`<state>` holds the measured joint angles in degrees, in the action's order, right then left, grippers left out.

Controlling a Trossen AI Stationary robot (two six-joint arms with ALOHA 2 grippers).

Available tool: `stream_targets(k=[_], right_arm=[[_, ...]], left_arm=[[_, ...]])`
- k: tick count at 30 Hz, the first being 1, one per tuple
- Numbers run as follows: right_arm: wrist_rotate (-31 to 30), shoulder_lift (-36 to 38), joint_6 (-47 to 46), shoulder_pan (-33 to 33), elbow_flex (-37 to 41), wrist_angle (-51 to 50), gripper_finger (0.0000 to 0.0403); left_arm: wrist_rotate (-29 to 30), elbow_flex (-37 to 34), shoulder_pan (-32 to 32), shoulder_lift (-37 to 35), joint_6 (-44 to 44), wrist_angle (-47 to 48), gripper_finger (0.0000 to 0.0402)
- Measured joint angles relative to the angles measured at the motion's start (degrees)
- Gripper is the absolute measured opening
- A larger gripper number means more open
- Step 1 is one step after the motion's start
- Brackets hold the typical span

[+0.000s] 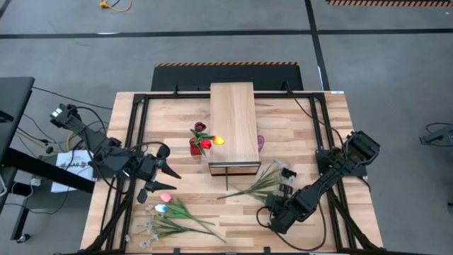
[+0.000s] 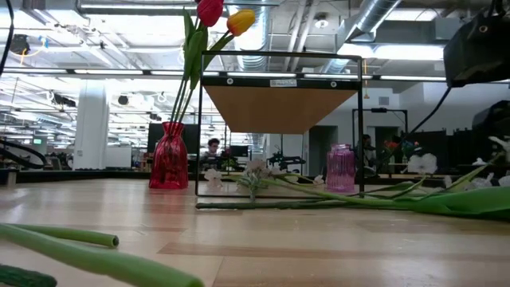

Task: Pick and place flowers into a vace then onto a shelf
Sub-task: Put the light blue tulip into the purple flower vase

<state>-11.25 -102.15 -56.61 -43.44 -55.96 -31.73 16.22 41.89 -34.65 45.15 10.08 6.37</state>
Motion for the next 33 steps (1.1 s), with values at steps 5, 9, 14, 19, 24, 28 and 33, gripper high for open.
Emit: stream_targets(k=[5, 9, 14, 19, 24, 28, 33], right_arm=[[1.36, 0.0, -0.01, 0.0, -0.2, 0.05, 0.0006], [2.79, 0.01, 1.03, -0.1, -1.82, 0.1, 0.0003], [3.06, 0.02, 3.0, -0.55, -5.7, -3.19, 0.0001], [3.49, 0.04, 3.07, -1.21, -10.47, -10.17, 0.0001], [3.58, 0.07, 3.12, -1.62, -15.96, -17.45, 0.0], [3.18, 0.13, 3.71, -1.64, -20.37, -23.35, 0.0], [1.97, 0.15, 4.67, -1.54, -24.62, -28.57, 0.0]], left_arm=[[1.2, 0.0, -0.72, -0.02, -0.34, 0.09, 0.0154], [1.19, 0.0, -1.2, -0.02, 0.1, 0.09, 0.0154], [2.54, 0.0, -2.39, 0.0, 0.14, -0.66, 0.0154], [3.24, 0.0, -3.79, 0.0, 0.16, -1.11, 0.0154], [5.62, 0.0, -5.25, 0.0, 0.22, -1.16, 0.0154], [5.67, 0.0, -5.9, 1.58, 0.25, -2.56, 0.0154], [5.51, 0.02, -7.2, 5.11, 0.06, -5.41, 0.0154]])
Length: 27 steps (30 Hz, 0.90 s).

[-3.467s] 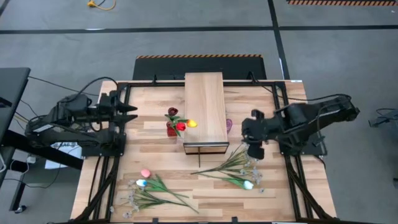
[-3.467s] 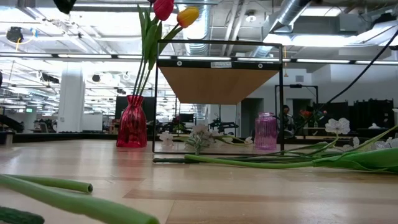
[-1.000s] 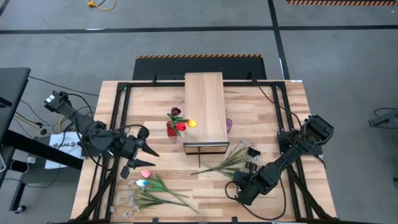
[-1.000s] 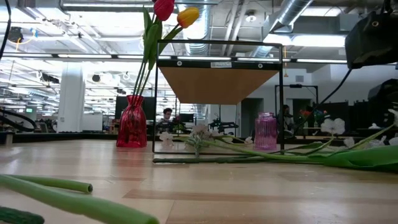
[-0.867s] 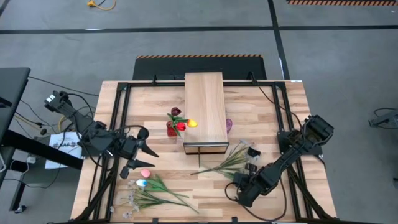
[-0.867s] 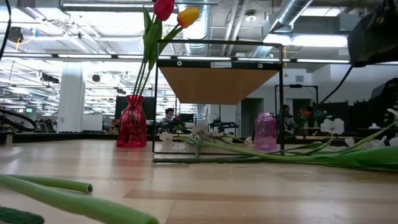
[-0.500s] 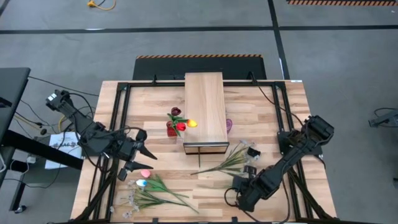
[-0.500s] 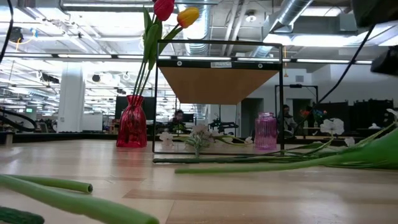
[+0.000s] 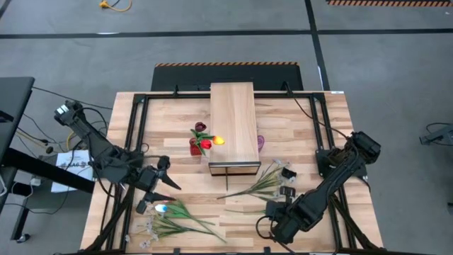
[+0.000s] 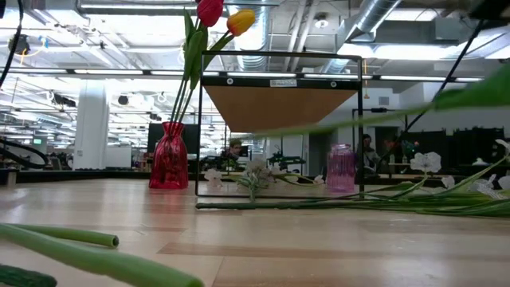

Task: Pick and place flowers into a vace then onto a shelf
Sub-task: Put the light blue tulip into the purple flower vase

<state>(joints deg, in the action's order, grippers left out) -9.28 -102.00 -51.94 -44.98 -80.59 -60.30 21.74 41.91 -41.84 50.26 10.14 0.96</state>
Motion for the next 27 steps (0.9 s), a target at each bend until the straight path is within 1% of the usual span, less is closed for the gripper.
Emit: stream_targets(k=[4, 10, 13, 20, 23, 27], right_arm=[[-0.76, 0.0, 0.85, -0.02, -3.18, -4.71, 0.0], [-1.2, 0.0, 4.09, 0.56, -9.05, -10.84, 0.0], [-1.25, 0.0, 6.48, 1.66, -11.76, -13.91, 0.0], [-1.33, 0.02, 14.26, 5.14, -17.5, -20.09, 0.0], [-1.32, 0.02, 17.59, 6.78, -19.93, -22.17, 0.0], [-1.33, 0.02, 22.35, 8.59, -22.76, -23.56, 0.0]], left_arm=[[0.0, 0.29, -0.9, 2.67, -0.26, -2.44, 0.0154], [-0.09, 3.53, -1.77, 7.3, -0.38, -2.52, 0.0154], [-0.06, 5.59, -1.59, 10.5, -0.34, -2.37, 0.0147], [-0.94, 13.11, 1.11, 18.17, -0.14, 0.1, 0.0119], [-0.96, 17.53, 2.73, 21.11, 0.13, 3.82, 0.0113], [-1.01, 23.85, 5.0, 24.98, 0.12, 9.68, 0.0114]])
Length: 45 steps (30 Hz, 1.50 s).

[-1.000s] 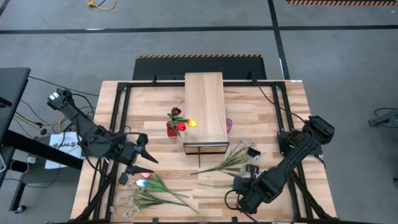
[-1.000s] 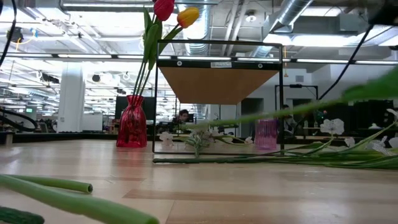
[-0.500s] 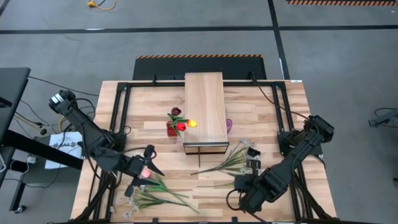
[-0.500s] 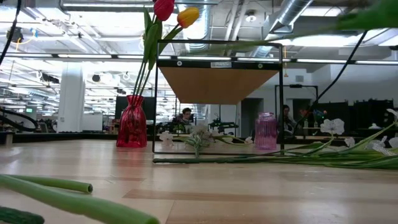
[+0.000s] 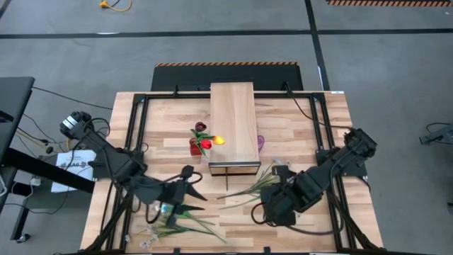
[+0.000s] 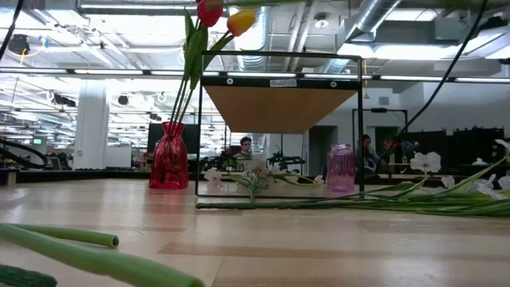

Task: Pick and place flowers into a vace then onto a shelf
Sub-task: Put the light blue tulip into the purple flower vase

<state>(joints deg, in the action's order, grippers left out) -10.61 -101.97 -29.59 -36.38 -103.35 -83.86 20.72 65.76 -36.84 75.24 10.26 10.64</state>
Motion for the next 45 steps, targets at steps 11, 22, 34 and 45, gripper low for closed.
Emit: stream_targets(k=[11, 22, 34, 45], right_arm=[[0.0, 0.0, 8.65, 2.43, -6.27, -1.69, 0.0], [0.02, 0.0, 11.26, 2.73, -7.48, -1.85, 0.0], [0.0, 0.0, 13.76, 5.08, -7.48, -1.37, 0.0], [-1.86, 0.0, 15.11, 5.03, -7.48, -0.91, 0.0]], left_arm=[[-9.72, 7.55, 8.1, 8.24, 0.67, 2.48, 0.0157], [-19.19, 7.77, 13.97, 11.39, 2.57, -1.02, 0.0179], [-27.72, 7.67, 16.81, 16.91, 3.48, -4.93, 0.0179], [-28.02, 7.35, 16.99, 17.87, 4.44, -3.64, 0.0179]])
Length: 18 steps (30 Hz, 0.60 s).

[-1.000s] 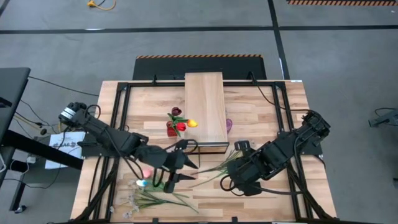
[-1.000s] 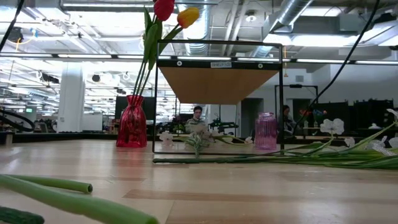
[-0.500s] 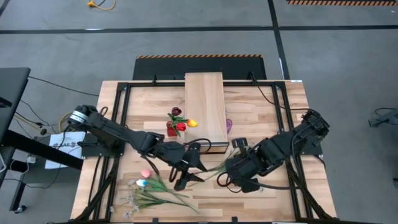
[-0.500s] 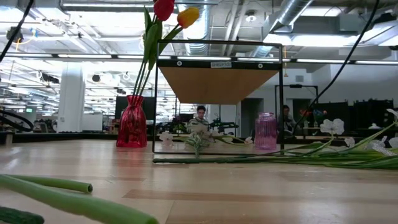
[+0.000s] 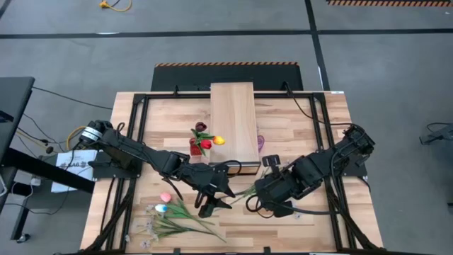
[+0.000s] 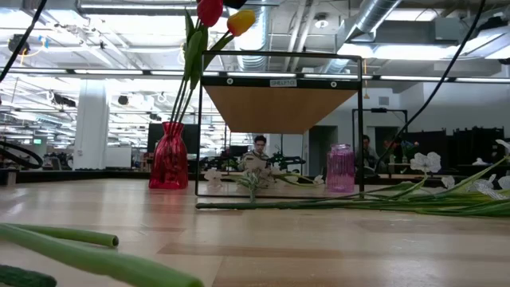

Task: Pick and place flowers into a vace then onto a shelf
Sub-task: Put the light blue tulip into the purple flower vase

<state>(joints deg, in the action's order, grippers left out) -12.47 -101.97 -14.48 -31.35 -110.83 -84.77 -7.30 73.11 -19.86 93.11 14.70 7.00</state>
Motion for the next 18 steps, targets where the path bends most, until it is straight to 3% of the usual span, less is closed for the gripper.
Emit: stream_targets(k=[18], right_arm=[[-3.7, -0.02, 1.98, -0.11, 0.0, 1.73, 0.0]], left_arm=[[0.3, -0.14, 0.0, -0.03, 1.51, 4.22, 0.0179]])
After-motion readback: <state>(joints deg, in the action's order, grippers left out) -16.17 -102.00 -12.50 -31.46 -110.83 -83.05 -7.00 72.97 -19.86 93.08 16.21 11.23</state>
